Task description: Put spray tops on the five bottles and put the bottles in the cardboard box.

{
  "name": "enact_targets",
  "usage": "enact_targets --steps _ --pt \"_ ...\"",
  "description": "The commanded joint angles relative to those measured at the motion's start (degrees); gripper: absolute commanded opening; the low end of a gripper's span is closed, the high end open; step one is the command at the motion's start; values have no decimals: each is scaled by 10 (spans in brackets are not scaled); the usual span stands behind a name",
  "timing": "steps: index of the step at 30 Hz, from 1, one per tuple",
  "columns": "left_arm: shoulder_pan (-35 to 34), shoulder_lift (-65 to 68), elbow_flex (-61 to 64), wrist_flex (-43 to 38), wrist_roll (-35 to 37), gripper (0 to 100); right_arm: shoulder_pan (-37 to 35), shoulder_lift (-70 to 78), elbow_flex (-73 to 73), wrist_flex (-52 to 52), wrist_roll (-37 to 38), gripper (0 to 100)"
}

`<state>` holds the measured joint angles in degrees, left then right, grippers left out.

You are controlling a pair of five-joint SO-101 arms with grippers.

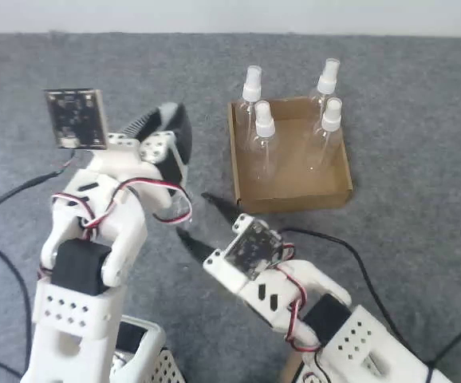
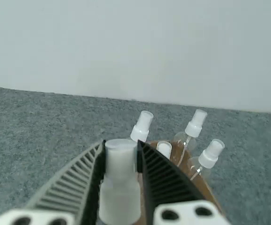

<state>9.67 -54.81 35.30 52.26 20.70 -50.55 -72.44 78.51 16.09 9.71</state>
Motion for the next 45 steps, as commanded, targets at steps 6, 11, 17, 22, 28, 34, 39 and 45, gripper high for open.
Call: enact_targets --steps 6,11,17,22,28,34,39,45 --pt "18 -1 -26 49 -49 12 37 -20 -7 -15 -7 6" --pt "18 -1 -79 121 -69 12 37 -20 -5 -15 -7 6" --pt "18 -1 -110 165 -104 13 38 -10 -8 -14 -47 6" --pt "47 0 -107 169 -106 93 37 70 -25 -48 -50 6" --pt "37 0 -109 164 -108 108 33 105 -27 -62 -47 6" --pt "-25 4 -113 164 -108 108 34 18 -21 -23 -50 6" --pt "-50 7 -110 122 -140 107 36 -43 11 -56 -51 6" --pt "-79 11 -94 99 -143 107 35 -47 20 -64 -50 6"
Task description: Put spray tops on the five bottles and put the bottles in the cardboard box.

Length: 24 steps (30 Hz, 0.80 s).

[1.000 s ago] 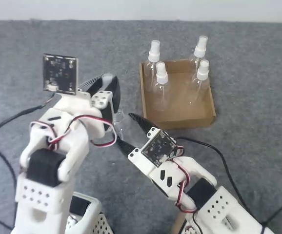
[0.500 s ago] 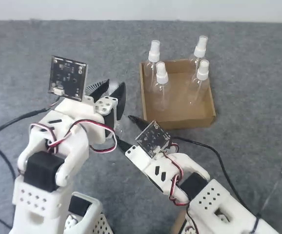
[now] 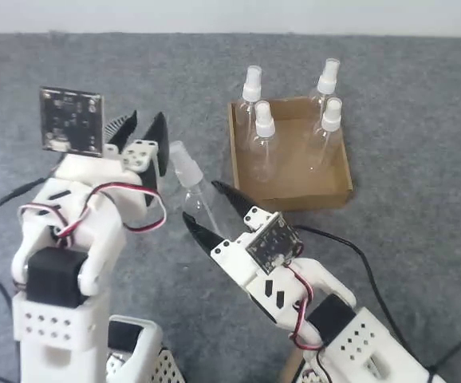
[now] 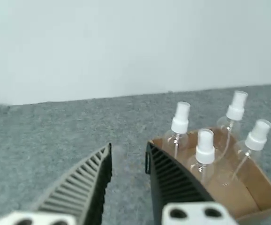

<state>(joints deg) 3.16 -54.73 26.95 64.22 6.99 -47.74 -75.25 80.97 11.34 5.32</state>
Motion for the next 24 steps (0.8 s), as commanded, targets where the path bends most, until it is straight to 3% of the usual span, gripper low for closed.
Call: enact_targets --steps 1,8,17,24 --pt "-20 11 -11 -25 -6 107 7 -19 -4 -15 -6 6" --pt "-47 55 7 -52 -20 107 7 -19 -4 -15 -5 6" --pt "62 34 9 4 -26 107 7 -19 -4 -14 -4 6" --pt "81 25 10 31 -40 107 7 -19 -4 -14 -6 6"
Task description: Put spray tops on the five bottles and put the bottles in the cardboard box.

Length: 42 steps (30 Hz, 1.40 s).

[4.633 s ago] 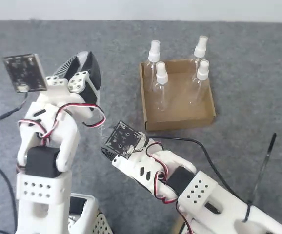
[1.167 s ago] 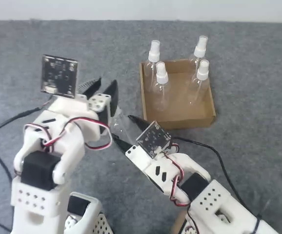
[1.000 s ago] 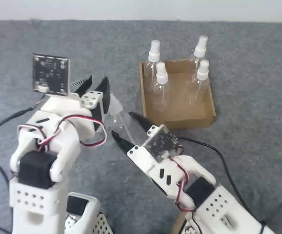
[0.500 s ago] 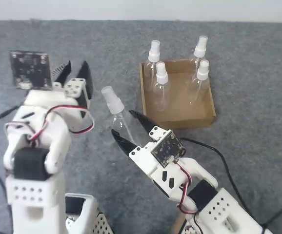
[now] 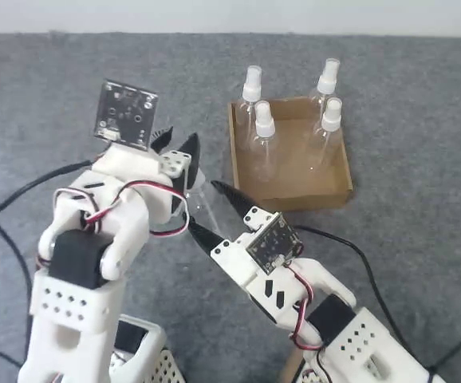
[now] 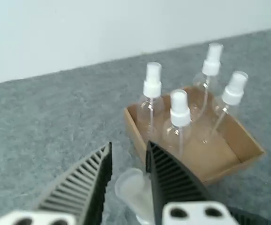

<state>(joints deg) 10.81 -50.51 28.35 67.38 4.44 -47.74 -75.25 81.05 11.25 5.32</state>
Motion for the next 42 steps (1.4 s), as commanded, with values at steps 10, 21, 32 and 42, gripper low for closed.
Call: enact_targets --steps 10,21,32,42 --pt "72 -21 4 -1 -44 107 7 -19 -1 -13 -6 6" --pt "11 -22 -66 7 -44 113 6 -19 1 -13 -6 6" --pt "-77 -27 -238 127 -42 115 7 -19 1 -13 -6 6" --pt "-132 -266 79 -8 -11 205 29 -18 -33 17 -4 6"
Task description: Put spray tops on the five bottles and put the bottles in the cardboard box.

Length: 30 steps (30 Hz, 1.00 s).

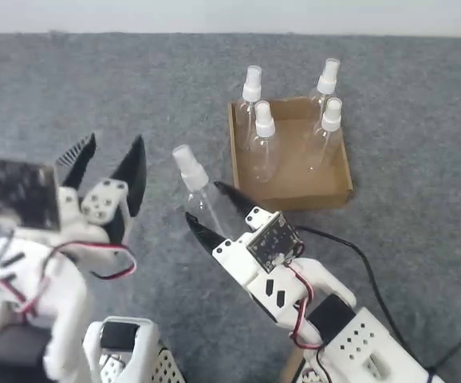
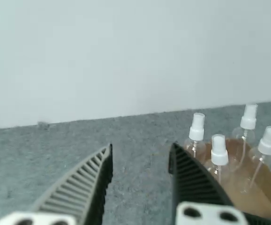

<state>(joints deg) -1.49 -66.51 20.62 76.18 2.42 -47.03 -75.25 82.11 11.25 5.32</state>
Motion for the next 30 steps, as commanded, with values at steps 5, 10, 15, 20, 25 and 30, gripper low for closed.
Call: enact_targets --steps 5,10,15,20,25,30 --pt "21 -207 368 -186 14 226 55 -10 -152 99 -4 6" --pt "101 -259 474 -193 11 225 56 106 -260 114 -3 6" --pt "119 -315 490 -173 11 225 56 268 -389 114 -3 6" --pt "123 -363 507 -156 1 225 53 381 -508 122 -4 6" --pt "120 -353 559 -217 -8 225 42 416 -565 196 -4 6" --pt "119 -296 572 -258 -9 225 40 365 -573 277 -4 6"
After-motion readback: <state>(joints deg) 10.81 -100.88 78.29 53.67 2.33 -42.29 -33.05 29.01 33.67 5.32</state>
